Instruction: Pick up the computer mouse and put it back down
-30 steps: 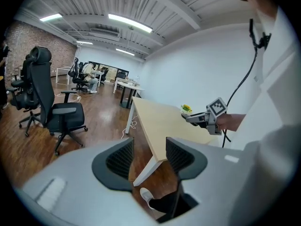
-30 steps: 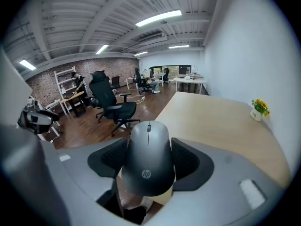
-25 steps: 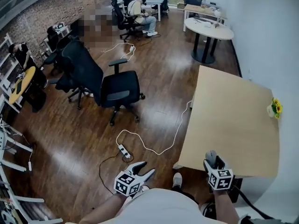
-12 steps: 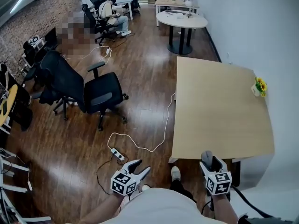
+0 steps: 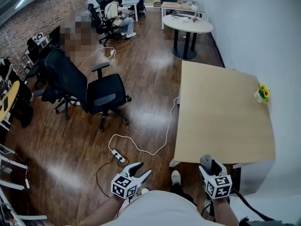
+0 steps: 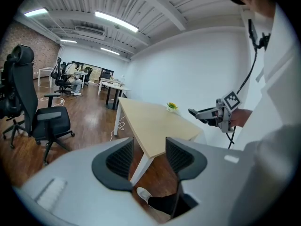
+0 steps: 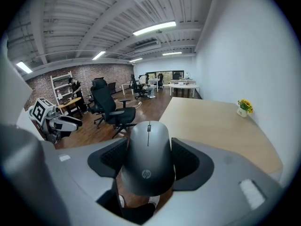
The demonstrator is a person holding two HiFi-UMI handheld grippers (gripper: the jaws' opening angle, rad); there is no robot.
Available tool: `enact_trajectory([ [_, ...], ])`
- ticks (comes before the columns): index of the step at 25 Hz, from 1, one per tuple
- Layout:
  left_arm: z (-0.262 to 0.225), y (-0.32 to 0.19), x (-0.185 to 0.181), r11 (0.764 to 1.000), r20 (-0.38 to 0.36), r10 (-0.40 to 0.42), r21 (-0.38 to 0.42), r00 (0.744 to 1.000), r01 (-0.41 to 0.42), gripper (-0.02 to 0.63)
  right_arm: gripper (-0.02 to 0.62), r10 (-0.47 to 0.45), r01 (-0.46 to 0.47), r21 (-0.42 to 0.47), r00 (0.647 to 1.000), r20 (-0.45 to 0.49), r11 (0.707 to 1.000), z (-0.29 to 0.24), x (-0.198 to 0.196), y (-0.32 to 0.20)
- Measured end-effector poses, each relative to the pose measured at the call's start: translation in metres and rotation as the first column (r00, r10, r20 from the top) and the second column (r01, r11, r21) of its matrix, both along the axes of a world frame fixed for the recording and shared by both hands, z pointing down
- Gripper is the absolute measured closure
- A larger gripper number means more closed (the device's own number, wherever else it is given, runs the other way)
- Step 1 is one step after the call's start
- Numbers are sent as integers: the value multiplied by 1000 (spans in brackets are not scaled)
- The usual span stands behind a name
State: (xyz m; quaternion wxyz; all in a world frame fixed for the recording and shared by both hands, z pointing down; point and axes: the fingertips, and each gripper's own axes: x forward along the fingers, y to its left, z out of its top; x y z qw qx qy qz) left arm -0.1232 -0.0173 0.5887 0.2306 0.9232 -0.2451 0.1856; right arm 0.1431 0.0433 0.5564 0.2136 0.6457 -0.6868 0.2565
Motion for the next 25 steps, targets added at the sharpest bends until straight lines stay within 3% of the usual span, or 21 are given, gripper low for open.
enact_trajectory([
  [7, 4, -3, 9, 1000, 18, -3, -6, 1000, 3, 416, 301, -7, 7, -6, 1000, 12, 1000, 5, 12, -10],
  [12, -5, -7, 24, 999, 12, -36, -1, 999, 36, 417, 301, 30, -29, -43, 1000, 10, 999, 35, 60, -30],
  [19, 2, -18, 32, 985, 45, -171, 5, 984, 171, 417, 301, 116, -124, -119, 991, -70, 985, 153, 173, -101],
  [25, 7, -21, 20, 948, 76, -317, 0, 945, 318, 416, 301, 182, -194, -194, 980, -80, 962, 232, 222, -138],
])
